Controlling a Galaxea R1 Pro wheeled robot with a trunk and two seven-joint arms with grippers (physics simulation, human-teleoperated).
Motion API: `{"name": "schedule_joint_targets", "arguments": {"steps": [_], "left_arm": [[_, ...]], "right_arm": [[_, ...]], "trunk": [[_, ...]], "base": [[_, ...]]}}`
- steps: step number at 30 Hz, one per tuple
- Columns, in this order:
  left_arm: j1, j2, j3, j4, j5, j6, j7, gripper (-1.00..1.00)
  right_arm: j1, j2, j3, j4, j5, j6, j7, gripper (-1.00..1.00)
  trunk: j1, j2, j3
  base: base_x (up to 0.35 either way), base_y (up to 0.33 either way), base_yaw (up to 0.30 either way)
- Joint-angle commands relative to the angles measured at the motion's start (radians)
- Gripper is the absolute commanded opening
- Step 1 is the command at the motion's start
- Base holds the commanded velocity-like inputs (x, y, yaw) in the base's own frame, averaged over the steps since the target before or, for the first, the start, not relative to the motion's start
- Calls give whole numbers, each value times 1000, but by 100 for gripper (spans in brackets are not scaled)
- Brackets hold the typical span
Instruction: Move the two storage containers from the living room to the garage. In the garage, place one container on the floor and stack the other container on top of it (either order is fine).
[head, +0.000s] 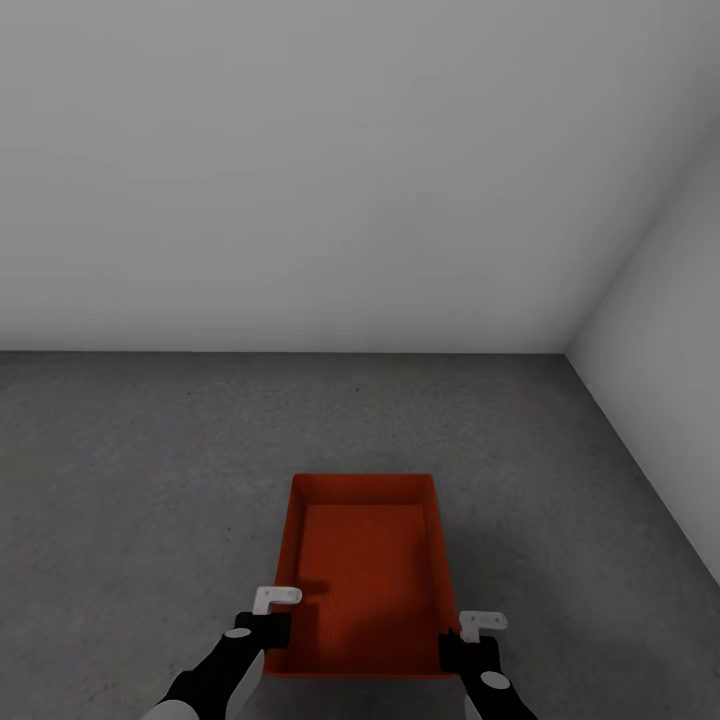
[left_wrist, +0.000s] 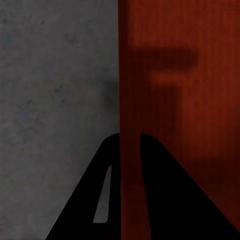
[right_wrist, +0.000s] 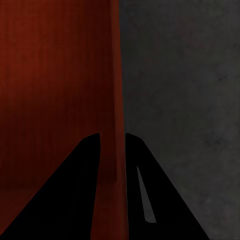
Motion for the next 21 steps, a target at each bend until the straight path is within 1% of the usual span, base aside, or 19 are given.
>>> {"name": "schedule_joint_targets", "arguments": {"steps": [1, 21], "left_arm": [[1, -36, -21, -5, -1, 5, -38, -100], [1, -36, -21, -5, -2, 5, -32, -100]], "right_arm": [[-1, 2, -20, 4, 1, -3, -15, -100], [-1, 2, -18, 4, 3, -1, -14, -100]], "trunk": [[0, 0, -1], [0, 0, -1]], "base": [[0, 0, 0], [0, 0, 0]]}}
